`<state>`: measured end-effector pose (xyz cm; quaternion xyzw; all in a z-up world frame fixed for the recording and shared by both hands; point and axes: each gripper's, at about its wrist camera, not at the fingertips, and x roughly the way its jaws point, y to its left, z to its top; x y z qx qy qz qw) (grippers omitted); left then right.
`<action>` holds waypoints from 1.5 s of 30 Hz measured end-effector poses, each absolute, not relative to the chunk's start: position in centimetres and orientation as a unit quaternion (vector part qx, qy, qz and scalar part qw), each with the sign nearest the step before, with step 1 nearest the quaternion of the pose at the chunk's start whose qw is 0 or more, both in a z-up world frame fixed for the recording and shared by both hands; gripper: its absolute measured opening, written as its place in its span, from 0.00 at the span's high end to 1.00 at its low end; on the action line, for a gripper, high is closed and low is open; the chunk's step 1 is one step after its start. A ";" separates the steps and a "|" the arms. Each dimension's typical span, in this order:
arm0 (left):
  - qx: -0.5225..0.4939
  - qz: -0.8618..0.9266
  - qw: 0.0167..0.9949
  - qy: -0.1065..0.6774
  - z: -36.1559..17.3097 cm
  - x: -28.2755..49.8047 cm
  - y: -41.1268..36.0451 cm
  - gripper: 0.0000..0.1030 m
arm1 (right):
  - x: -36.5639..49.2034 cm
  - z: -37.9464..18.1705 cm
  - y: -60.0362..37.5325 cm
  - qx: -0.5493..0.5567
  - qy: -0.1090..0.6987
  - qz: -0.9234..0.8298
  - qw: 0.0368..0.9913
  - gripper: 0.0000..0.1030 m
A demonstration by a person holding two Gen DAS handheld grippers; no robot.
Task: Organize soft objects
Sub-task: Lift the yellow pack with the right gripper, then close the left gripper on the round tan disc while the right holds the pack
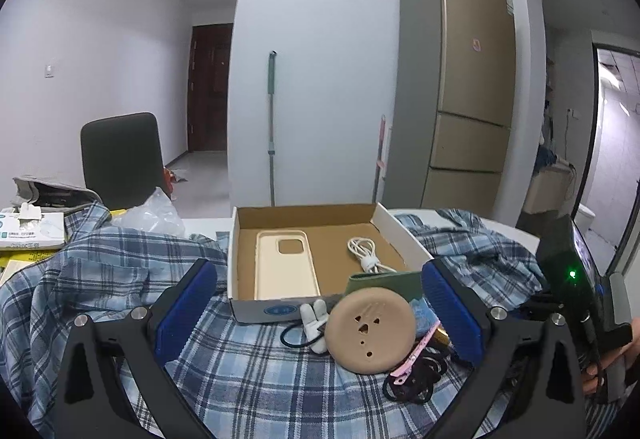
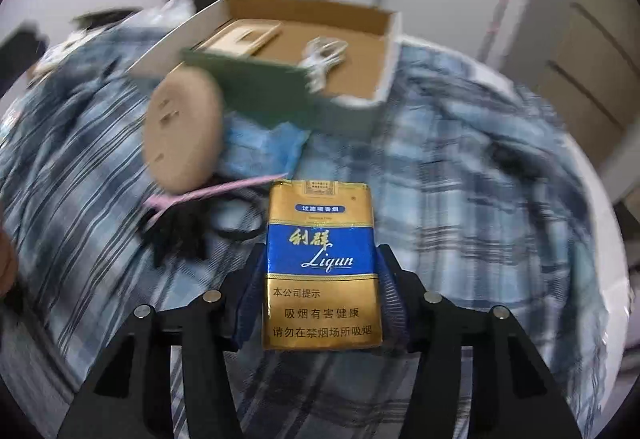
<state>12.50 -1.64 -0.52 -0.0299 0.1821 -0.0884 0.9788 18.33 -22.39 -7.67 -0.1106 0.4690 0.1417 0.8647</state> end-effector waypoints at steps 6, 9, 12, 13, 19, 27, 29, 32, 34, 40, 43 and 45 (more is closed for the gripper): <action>0.012 -0.106 0.970 0.217 -1.8 13.5 -3.4 0.00 | 16.6 -3.9 -23.6 -0.087 0.361 0.105 0.922 0.49; 0.035 -0.115 0.958 0.261 -3.1 14.9 -4.7 0.00 | 16.2 -3.3 -23.6 -0.070 0.345 0.117 0.929 0.49; 0.043 -0.129 0.944 0.301 -4.2 16.4 -5.5 0.00 | 16.3 -3.8 -23.0 -0.078 0.350 0.121 0.926 0.49; 0.048 -0.128 0.941 0.310 -4.4 16.9 -5.7 0.00 | 16.4 -4.0 -22.9 -0.080 0.353 0.121 0.924 0.49; 0.075 -0.125 0.930 0.336 -5.5 18.3 -7.2 0.00 | 16.6 -4.7 -23.2 -0.068 0.352 0.095 0.929 0.49; 0.093 -0.127 0.921 0.355 -7.1 19.4 -8.1 0.00 | 17.4 -5.8 -23.6 -0.057 0.374 0.087 0.922 0.49; 0.098 -0.127 0.919 0.359 -7.2 19.6 -8.4 0.00 | 17.3 -5.8 -23.5 -0.061 0.372 0.089 0.922 0.49; 0.104 -0.133 0.916 0.364 -7.6 19.9 -8.7 0.00 | 17.1 -5.8 -23.3 -0.067 0.369 0.090 0.922 0.49; 0.104 -0.135 0.912 0.373 -7.9 20.1 -8.8 0.00 | 17.0 -5.7 -23.2 -0.069 0.367 0.091 0.923 0.49; 0.101 -0.134 0.907 0.386 -8.2 20.5 -8.9 0.00 | 16.9 -5.6 -22.8 -0.081 0.363 0.094 0.923 0.49; 0.100 -0.133 0.906 0.390 -8.3 20.6 -8.9 0.00 | 17.0 -5.9 -22.7 -0.082 0.367 0.093 0.922 0.49; 0.097 -0.135 0.905 0.391 -8.3 20.7 -8.8 0.00 | 17.1 -6.0 -22.7 -0.082 0.370 0.090 0.921 0.49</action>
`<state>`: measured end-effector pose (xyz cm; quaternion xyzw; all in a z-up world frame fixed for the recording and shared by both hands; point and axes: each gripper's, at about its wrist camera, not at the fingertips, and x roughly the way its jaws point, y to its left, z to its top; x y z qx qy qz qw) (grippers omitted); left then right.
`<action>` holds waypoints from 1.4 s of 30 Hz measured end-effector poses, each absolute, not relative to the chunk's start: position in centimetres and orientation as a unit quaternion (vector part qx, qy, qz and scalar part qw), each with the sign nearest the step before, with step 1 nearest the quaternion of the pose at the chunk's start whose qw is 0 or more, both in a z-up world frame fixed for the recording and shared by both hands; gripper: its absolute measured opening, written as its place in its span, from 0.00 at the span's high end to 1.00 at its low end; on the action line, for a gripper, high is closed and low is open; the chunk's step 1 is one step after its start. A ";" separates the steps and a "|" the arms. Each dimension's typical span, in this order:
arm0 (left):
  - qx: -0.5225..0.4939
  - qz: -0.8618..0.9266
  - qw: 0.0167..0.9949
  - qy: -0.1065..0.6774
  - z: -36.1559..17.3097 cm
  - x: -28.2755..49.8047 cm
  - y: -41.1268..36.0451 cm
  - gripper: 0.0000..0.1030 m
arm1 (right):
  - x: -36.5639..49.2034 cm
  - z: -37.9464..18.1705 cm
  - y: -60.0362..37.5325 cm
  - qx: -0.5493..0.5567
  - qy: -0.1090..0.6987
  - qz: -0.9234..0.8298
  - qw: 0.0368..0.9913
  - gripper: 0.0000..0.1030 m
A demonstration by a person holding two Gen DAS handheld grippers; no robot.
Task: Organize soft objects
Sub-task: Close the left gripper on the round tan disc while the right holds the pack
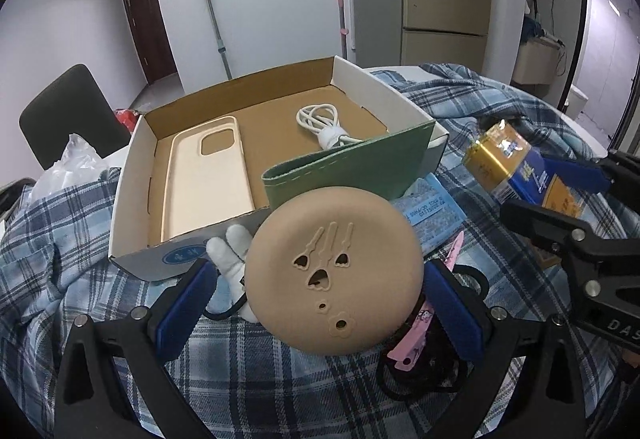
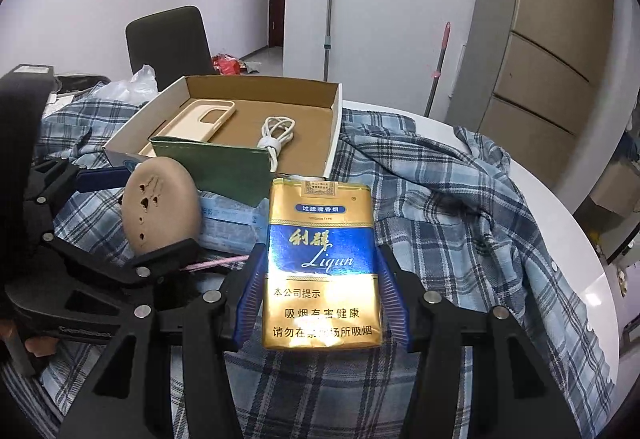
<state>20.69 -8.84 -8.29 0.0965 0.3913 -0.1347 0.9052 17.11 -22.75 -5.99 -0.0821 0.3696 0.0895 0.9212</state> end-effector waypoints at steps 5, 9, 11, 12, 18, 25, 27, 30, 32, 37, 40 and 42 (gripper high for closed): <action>0.085 -0.143 0.905 0.391 -8.2 20.7 -8.5 0.15 | 17.1 -6.0 -22.7 -0.083 0.367 0.084 0.923 0.49; 0.083 -0.151 0.909 0.380 -7.8 20.3 -8.6 0.18 | 17.2 -6.2 -22.6 -0.084 0.372 0.086 0.921 0.49; 0.088 -0.150 0.910 0.375 -7.7 20.1 -8.6 0.18 | 17.3 -6.3 -22.6 -0.084 0.375 0.087 0.919 0.49; 0.087 -0.150 0.910 0.377 -7.7 20.2 -8.5 0.18 | 17.4 -6.3 -22.6 -0.083 0.376 0.086 0.919 0.49; 0.078 -0.149 0.905 0.391 -8.0 20.7 -8.4 0.00 | 17.3 -6.3 -22.5 -0.086 0.374 0.089 0.919 0.49; 0.090 -0.114 0.889 0.433 -9.5 22.2 -8.5 0.00 | 17.0 -6.1 -22.2 -0.090 0.370 0.091 0.920 0.49; 0.080 -0.117 0.888 0.437 -9.5 22.3 -8.2 0.03 | 17.0 -6.1 -22.2 -0.091 0.370 0.091 0.920 0.49; 0.075 -0.125 0.891 0.431 -9.4 22.2 -8.0 0.17 | 16.9 -6.1 -22.2 -0.092 0.369 0.091 0.920 0.49; 0.082 -0.129 0.895 0.420 -9.0 21.7 -8.3 0.18 | 16.9 -6.0 -22.2 -0.092 0.368 0.091 0.921 0.49; 0.095 -0.140 0.909 0.380 -7.9 20.2 -8.8 0.21 | 16.9 -5.9 -22.2 -0.092 0.366 0.092 0.922 0.49; 0.097 -0.145 0.918 0.358 -7.2 19.5 -8.6 0.21 | 16.7 -5.7 -22.2 -0.089 0.359 0.097 0.924 0.49; 0.098 -0.143 0.925 0.338 -6.7 19.0 -8.5 0.21 | 16.5 -5.4 -22.3 -0.087 0.350 0.101 0.927 0.49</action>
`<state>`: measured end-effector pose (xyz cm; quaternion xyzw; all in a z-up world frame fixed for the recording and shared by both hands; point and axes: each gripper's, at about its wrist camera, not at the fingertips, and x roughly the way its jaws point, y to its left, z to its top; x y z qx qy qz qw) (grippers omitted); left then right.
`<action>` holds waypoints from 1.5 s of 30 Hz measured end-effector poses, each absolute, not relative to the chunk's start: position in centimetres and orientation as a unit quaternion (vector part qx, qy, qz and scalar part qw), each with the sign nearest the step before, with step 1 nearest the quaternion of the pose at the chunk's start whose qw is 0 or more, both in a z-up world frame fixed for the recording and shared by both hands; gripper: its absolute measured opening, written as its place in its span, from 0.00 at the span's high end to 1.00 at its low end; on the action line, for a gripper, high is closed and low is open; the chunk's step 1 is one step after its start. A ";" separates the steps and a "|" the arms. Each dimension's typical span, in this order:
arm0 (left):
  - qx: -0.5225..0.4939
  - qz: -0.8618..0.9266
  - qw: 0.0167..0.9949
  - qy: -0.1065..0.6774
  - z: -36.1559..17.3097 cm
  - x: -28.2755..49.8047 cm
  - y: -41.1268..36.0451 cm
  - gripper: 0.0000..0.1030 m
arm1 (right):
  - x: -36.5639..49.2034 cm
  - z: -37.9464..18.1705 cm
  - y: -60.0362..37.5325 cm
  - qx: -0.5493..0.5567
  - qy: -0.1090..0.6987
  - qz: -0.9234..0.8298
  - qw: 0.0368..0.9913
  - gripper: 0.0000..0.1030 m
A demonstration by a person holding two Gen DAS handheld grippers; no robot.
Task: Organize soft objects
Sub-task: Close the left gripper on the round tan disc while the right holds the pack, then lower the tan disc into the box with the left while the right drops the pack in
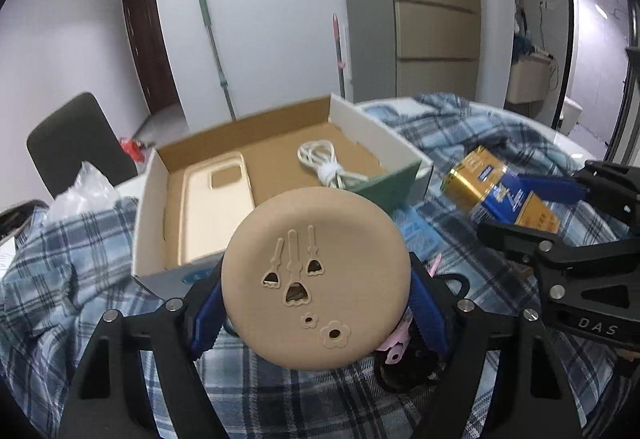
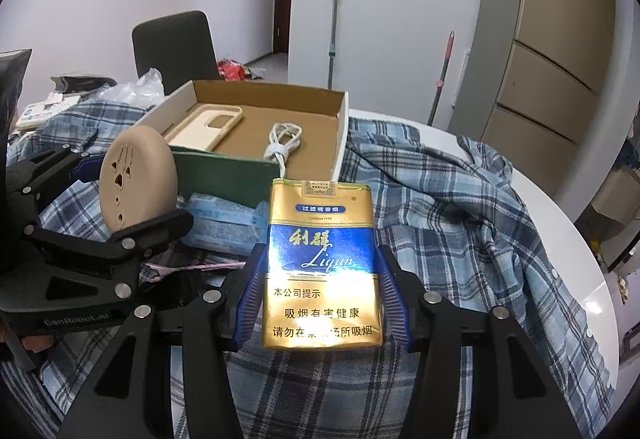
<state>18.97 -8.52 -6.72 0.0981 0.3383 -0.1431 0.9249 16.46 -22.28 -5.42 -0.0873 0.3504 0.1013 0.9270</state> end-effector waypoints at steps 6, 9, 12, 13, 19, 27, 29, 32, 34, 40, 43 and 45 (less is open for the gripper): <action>0.074 -0.140 0.944 0.289 -5.0 18.2 -7.4 0.21 | 15.2 -3.9 -22.1 -0.080 0.299 0.120 0.943 0.49; 0.059 -0.116 0.957 0.258 -3.7 17.5 -6.4 0.21 | 14.6 -2.7 -22.0 -0.078 0.272 0.125 0.951 0.49; 0.041 -0.099 0.968 0.226 -2.1 16.7 -5.3 0.21 | 14.2 -0.7 -21.7 -0.073 0.244 0.119 0.960 0.49; 0.036 -0.097 0.970 0.218 -1.5 16.7 -4.9 0.21 | 14.4 0.0 -21.5 -0.068 0.243 0.121 0.960 0.49; 0.022 -0.079 0.979 0.187 2.7 17.8 -3.4 0.21 | 17.5 5.3 -20.4 -0.047 0.223 0.123 0.966 0.49; -0.032 -0.063 0.987 0.142 7.8 20.8 -1.3 0.21 | 23.5 9.2 -19.8 0.016 0.193 0.099 0.976 0.49; -0.039 -0.054 0.988 0.141 8.2 22.0 -0.6 0.21 | 24.9 8.8 -19.6 0.025 0.195 0.097 0.976 0.49; -0.054 -0.048 0.985 0.156 7.8 24.1 0.9 0.21 | 27.5 7.4 -19.5 0.037 0.215 0.091 0.972 0.49; -0.063 -0.044 0.981 0.176 7.0 25.7 1.9 0.21 | 28.9 6.2 -19.2 0.039 0.231 0.088 0.968 0.49; -0.058 -0.049 0.966 0.246 3.6 28.1 3.9 0.21 | 29.7 1.7 -18.5 0.015 0.270 0.105 0.957 0.49; -0.035 -0.062 0.956 0.286 2.0 29.3 3.5 0.21 | 29.6 0.4 -17.4 -0.009 0.282 0.109 0.953 0.49; -0.030 -0.070 0.949 0.306 1.0 29.8 2.8 0.21 | 29.6 -0.3 -17.0 -0.007 0.294 0.123 0.948 0.49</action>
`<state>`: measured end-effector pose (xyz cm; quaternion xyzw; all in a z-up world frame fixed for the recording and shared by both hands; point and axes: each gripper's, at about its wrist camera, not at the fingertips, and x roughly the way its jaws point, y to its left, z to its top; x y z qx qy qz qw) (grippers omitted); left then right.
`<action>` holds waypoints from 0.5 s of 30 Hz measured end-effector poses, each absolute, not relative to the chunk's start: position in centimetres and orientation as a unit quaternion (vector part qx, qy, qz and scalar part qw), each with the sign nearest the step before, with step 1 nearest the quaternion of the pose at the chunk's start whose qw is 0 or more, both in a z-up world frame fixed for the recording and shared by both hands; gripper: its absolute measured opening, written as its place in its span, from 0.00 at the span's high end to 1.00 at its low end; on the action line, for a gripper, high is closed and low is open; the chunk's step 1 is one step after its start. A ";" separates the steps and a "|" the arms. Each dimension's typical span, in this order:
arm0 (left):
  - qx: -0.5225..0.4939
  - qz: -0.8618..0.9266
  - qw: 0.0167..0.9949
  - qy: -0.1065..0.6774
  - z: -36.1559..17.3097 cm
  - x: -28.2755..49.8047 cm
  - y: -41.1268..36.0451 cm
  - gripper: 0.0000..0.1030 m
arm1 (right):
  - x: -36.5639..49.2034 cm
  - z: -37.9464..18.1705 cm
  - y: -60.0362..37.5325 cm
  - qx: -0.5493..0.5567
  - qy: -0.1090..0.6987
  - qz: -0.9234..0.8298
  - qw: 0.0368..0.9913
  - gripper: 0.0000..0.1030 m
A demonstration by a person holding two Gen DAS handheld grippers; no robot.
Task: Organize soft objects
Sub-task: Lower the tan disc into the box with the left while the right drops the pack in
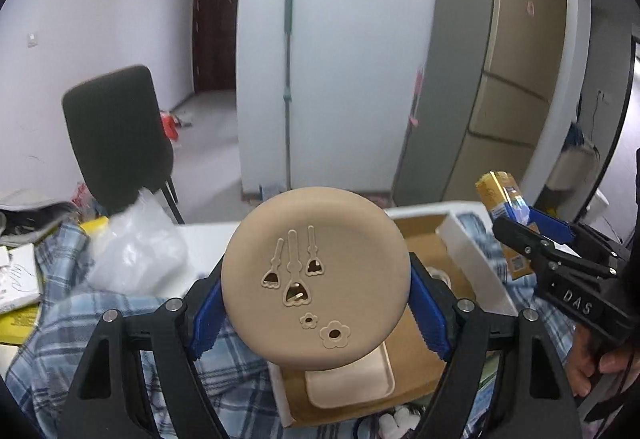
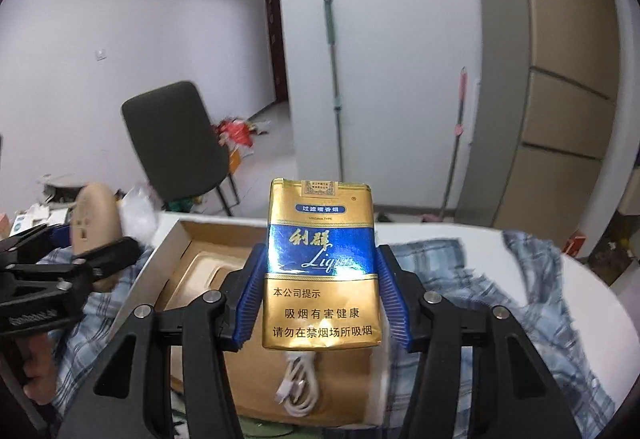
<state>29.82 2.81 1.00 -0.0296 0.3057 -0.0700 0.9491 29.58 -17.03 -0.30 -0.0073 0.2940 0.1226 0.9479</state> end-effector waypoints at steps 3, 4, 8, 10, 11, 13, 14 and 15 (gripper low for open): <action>-0.020 -0.080 0.941 0.327 -0.2 30.2 1.7 0.20 | 29.5 -1.2 -16.8 -0.019 0.304 0.125 0.944 0.49; -0.015 -0.082 0.941 0.329 -0.5 30.3 1.4 0.20 | 29.6 -1.4 -16.7 -0.023 0.307 0.126 0.943 0.49; -0.004 -0.090 0.936 0.341 -1.6 30.3 0.4 0.20 | 29.8 -2.3 -16.5 -0.027 0.323 0.140 0.936 0.49; -0.004 -0.087 0.935 0.344 -1.9 30.4 0.3 0.20 | 29.9 -2.7 -16.8 -0.017 0.335 0.151 0.930 0.49; -0.004 -0.087 0.935 0.344 -2.1 30.3 0.2 0.20 | 29.9 -2.9 -16.8 -0.019 0.337 0.149 0.930 0.49; -0.003 -0.087 0.935 0.344 -2.2 30.2 0.2 0.19 | 29.9 -3.3 -16.6 -0.033 0.338 0.146 0.929 0.48; -0.003 -0.088 0.935 0.345 -2.3 30.2 0.2 0.19 | 30.0 -3.4 -16.5 -0.039 0.340 0.148 0.928 0.48; -0.006 -0.089 0.934 0.345 -2.1 30.1 0.3 0.19 | 30.0 -3.6 -16.4 -0.043 0.341 0.150 0.927 0.48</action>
